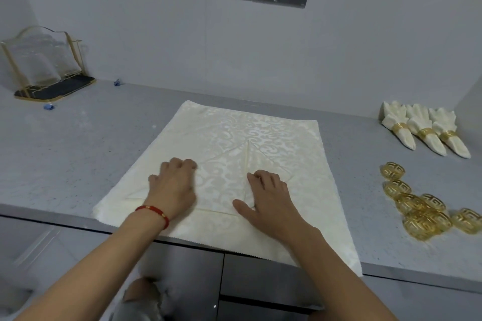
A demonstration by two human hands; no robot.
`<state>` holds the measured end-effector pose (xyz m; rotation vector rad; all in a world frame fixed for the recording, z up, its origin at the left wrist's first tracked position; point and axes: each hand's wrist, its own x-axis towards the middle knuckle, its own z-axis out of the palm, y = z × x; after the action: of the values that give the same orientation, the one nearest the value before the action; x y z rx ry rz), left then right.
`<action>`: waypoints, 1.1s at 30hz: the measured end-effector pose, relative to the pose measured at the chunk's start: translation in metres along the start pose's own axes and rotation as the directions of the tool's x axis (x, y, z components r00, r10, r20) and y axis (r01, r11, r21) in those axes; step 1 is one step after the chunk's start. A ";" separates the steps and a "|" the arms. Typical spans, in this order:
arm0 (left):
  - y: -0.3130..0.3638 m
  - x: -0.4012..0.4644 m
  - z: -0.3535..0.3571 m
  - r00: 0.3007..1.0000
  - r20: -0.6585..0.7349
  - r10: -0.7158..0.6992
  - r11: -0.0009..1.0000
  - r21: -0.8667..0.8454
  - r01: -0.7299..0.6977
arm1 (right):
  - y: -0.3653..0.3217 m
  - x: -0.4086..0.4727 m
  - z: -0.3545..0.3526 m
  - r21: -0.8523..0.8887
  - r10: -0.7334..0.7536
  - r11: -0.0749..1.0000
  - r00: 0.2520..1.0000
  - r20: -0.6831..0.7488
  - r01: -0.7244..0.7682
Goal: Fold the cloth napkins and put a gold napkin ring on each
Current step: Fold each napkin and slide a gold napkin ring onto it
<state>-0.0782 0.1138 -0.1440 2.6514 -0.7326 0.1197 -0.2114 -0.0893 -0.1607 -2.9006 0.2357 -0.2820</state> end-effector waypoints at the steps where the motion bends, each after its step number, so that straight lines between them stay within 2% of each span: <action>1: -0.009 0.002 -0.004 0.996 0.071 -0.060 0.992 0.113 0.052 | 0.000 0.000 0.000 0.003 0.000 1.000 1.000 0.009 0.000; 2: -0.017 0.004 -0.010 0.985 0.139 -0.098 0.987 0.143 0.078 | 0.001 0.000 -0.001 0.004 -0.003 1.000 1.000 0.023 0.003; 5: -0.033 0.012 -0.040 0.921 0.376 -0.103 0.995 0.049 0.091 | 0.004 -0.001 -0.005 0.005 -0.010 1.000 0.997 0.076 0.010; 7: -0.033 0.015 -0.071 0.829 0.556 -0.064 0.982 -0.114 0.153 | 0.006 -0.003 -0.008 0.024 -0.022 1.000 0.995 0.095 0.019; 9: -0.031 0.018 -0.096 0.746 0.665 0.048 0.924 -0.313 0.220 | 0.008 -0.004 -0.009 0.051 -0.029 0.998 0.994 0.108 0.024; 11: -0.030 0.028 -0.107 0.720 0.677 0.154 0.785 -0.527 0.327 | 0.009 -0.005 -0.008 0.066 -0.034 0.997 0.994 0.106 0.028; 14: -0.022 0.050 -0.102 0.753 0.636 0.169 0.454 -0.728 0.513 | 0.010 -0.005 -0.005 0.056 -0.042 0.998 0.995 0.087 0.037; 15: -0.015 0.056 -0.098 0.769 0.621 0.153 0.382 -0.755 0.533 | 0.010 -0.005 -0.004 0.048 -0.044 0.998 0.996 0.072 0.041; 16: -0.006 0.061 -0.093 0.783 0.603 0.153 0.366 -0.771 0.522 | 0.011 -0.005 -0.003 0.045 -0.043 0.998 0.998 0.053 0.040; 17: 0.002 0.065 -0.088 0.799 0.583 0.146 0.411 -0.771 0.488 | 0.011 -0.005 -0.001 0.048 -0.041 0.998 0.998 0.039 0.039; 20: 0.024 0.079 -0.061 0.891 0.451 0.058 0.697 -0.657 0.288 | 0.011 -0.006 0.000 0.046 -0.044 0.998 0.999 0.019 0.043; 23: 0.046 0.092 -0.025 0.966 0.244 -0.083 0.859 -0.475 0.194 | 0.012 -0.006 0.001 0.040 -0.052 0.998 0.998 0.019 0.051; 25: 0.059 0.095 0.000 0.975 0.151 -0.163 0.904 -0.373 0.209 | 0.012 -0.007 0.001 0.042 -0.053 0.998 0.998 0.016 0.052; 28: 0.067 0.093 0.031 0.963 0.101 -0.251 0.941 -0.207 0.267 | 0.013 -0.007 0.002 0.053 -0.052 0.997 0.999 0.015 0.051; 33: 0.070 0.095 0.052 0.959 0.018 -0.283 0.959 -0.032 0.283 | 0.014 -0.010 -0.002 0.182 -0.060 0.981 0.997 -0.045 0.067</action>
<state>-0.0336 -0.0073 -0.1508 2.6932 -0.3481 0.0116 -0.2234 -0.1016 -0.1641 -2.7255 0.1165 -0.3528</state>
